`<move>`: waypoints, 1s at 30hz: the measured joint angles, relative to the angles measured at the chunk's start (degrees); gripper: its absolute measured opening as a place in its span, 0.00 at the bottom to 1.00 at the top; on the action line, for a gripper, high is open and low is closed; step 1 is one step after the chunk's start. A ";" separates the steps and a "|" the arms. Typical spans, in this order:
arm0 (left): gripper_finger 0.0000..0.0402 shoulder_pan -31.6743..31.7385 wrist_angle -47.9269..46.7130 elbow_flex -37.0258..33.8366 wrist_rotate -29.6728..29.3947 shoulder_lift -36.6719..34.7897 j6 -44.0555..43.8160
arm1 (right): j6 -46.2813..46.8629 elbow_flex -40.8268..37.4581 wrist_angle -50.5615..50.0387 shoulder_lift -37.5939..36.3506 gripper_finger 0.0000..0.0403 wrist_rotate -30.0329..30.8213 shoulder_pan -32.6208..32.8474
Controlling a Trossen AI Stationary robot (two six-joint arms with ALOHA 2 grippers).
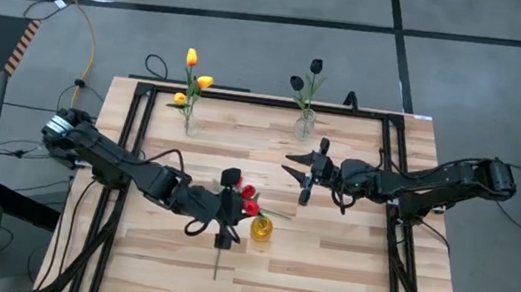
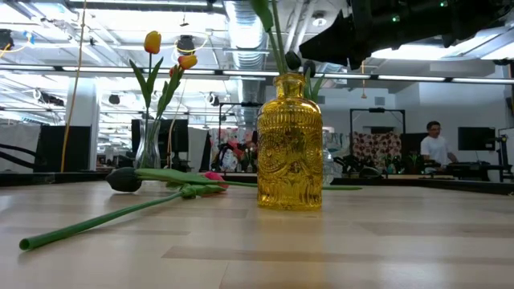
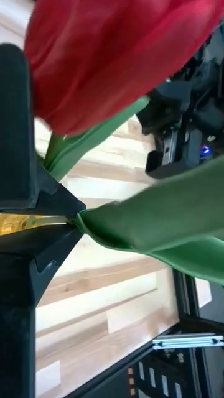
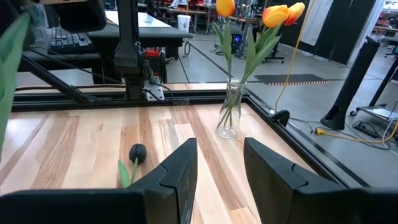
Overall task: Sort flowers into vase by color
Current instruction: Put the left red flower into the yellow vase, then put the black flower into the right transparent vase
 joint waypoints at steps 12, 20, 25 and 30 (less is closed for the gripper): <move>0.30 0.12 -0.21 -0.04 0.20 0.29 -0.52 | 0.00 0.00 -0.50 0.00 0.39 0.00 0.00; 0.42 0.10 -2.48 -0.04 2.22 -2.16 -0.41 | 0.00 0.00 -0.52 0.00 0.39 0.00 -0.02; 0.42 -0.07 -6.27 -0.04 4.78 -7.27 -2.24 | 0.00 0.00 -0.54 0.00 0.39 0.00 0.00; 0.43 -0.05 -13.60 -0.04 5.11 -13.15 -4.26 | 0.00 0.00 -0.54 0.00 0.39 0.00 0.00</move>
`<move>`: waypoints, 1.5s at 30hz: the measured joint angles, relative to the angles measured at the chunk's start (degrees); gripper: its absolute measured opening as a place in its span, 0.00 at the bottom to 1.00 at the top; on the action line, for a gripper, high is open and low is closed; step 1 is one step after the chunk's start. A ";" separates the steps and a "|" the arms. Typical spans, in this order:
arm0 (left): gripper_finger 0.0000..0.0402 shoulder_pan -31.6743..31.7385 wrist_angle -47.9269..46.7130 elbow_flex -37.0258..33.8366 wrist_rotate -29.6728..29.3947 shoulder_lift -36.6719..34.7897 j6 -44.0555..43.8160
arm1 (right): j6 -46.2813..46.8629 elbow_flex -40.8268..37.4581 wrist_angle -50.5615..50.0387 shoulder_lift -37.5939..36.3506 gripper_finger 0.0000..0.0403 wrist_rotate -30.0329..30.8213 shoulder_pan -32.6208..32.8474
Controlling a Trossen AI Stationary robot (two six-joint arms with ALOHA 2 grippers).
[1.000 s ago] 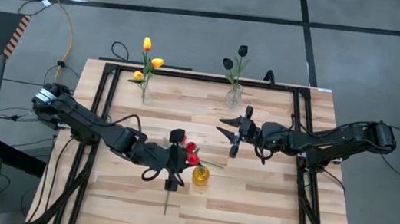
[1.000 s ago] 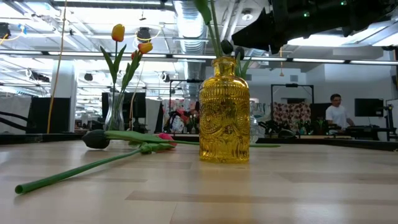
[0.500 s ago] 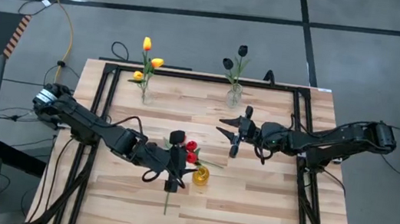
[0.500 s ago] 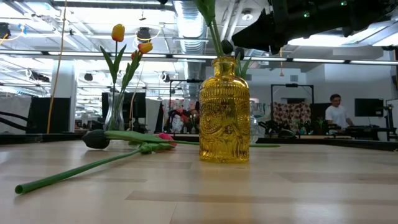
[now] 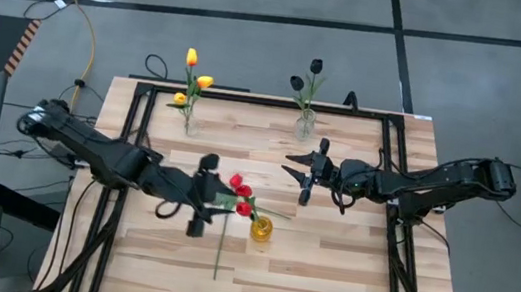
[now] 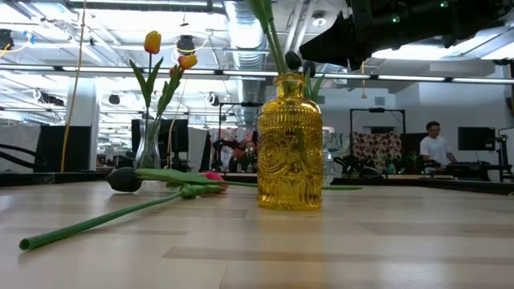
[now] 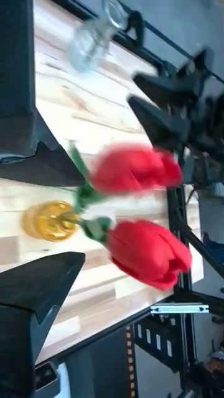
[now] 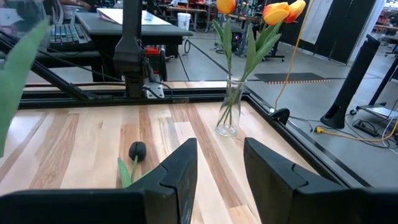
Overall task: Sort flowers into vase by color
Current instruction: Put the black flower into the right transparent vase
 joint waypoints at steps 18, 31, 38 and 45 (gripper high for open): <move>0.42 0.02 -23.32 -9.03 -2.62 -7.28 -12.22 | 0.00 0.00 0.00 0.00 0.39 0.00 -0.02; 0.38 2.29 -12.77 -23.34 -4.96 -7.25 -10.44 | 0.13 0.00 0.02 0.00 0.39 0.00 -0.02; 0.38 4.21 -4.79 -27.69 -2.77 -7.25 -13.09 | 0.84 -0.02 0.01 0.00 0.39 -0.02 0.00; 0.38 4.98 -2.77 -28.41 1.11 -7.25 -39.82 | 1.48 -0.02 0.00 0.00 0.39 -0.02 0.00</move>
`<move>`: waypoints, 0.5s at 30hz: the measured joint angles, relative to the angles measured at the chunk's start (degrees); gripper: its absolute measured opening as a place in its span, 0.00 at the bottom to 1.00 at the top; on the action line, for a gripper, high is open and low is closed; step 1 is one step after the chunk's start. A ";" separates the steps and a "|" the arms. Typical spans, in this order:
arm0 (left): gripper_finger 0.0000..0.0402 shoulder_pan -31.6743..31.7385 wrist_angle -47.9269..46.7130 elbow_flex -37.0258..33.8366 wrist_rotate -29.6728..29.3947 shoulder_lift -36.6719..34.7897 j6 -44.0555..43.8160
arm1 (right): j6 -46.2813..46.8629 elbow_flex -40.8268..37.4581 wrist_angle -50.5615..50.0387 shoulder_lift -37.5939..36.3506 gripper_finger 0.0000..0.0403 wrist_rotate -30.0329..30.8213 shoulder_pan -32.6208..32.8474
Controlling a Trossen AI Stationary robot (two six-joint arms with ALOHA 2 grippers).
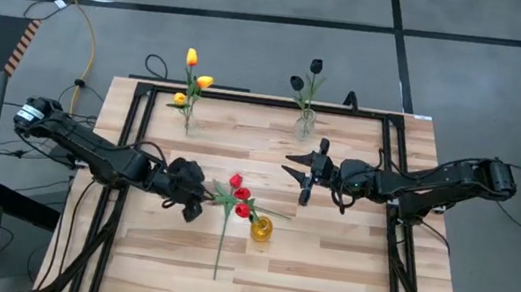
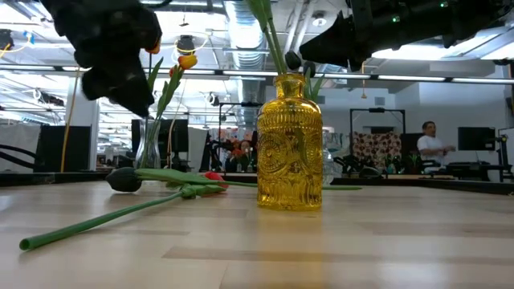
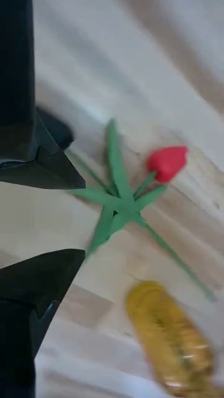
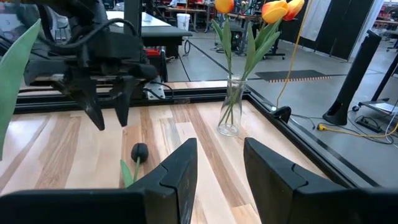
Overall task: Sort flowers into vase by color
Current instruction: Put the black flower into the right transparent vase
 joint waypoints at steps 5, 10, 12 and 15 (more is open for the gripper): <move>0.38 0.00 -0.04 0.00 1.09 0.00 -18.17 | 0.07 0.00 0.00 0.00 0.39 0.00 0.00; 0.38 -0.02 -0.06 0.00 1.65 0.01 -31.60 | 0.18 0.00 0.00 0.00 0.39 0.00 0.00; 0.38 -0.04 -0.06 0.00 0.77 0.04 -37.84 | 0.18 -0.04 0.00 0.00 0.39 0.00 0.00; 0.38 -0.02 -0.08 0.00 -1.46 0.04 -49.60 | 0.16 -0.04 0.00 0.00 0.39 0.00 0.00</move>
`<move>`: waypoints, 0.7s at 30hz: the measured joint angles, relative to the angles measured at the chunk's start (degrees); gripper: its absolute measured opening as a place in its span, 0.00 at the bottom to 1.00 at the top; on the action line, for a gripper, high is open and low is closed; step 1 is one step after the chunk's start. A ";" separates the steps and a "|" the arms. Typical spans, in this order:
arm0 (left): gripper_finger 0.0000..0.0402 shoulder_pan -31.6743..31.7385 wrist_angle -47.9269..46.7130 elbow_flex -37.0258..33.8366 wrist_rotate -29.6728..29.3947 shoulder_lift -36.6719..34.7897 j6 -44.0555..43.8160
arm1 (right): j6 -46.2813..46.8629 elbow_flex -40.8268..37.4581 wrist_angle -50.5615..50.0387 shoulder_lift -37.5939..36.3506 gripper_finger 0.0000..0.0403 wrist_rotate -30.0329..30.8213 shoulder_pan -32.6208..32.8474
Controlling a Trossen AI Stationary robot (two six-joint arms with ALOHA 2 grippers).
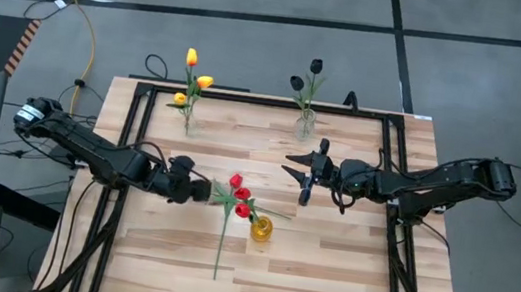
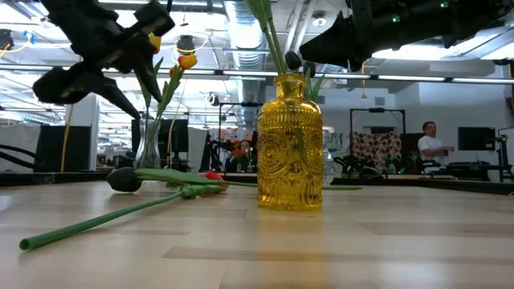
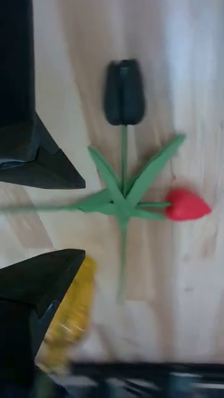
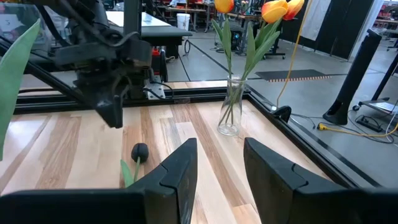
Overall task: Sort flowers into vase by color
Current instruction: Put the black flower into the right transparent vase
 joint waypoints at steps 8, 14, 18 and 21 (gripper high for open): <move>0.38 0.38 0.62 -0.02 1.40 3.21 -22.54 | -0.02 0.00 -0.04 0.00 0.39 0.00 0.00; 0.38 3.15 6.75 -0.05 8.20 9.80 -25.83 | -0.10 0.00 -1.34 0.00 0.39 0.00 0.00; 0.38 4.94 6.47 -0.02 8.90 12.22 -26.34 | -0.16 0.00 -2.61 0.00 0.39 0.00 0.00; 0.38 6.61 5.35 -0.02 9.73 13.03 -26.53 | -0.18 0.00 -3.48 0.00 0.39 0.00 0.00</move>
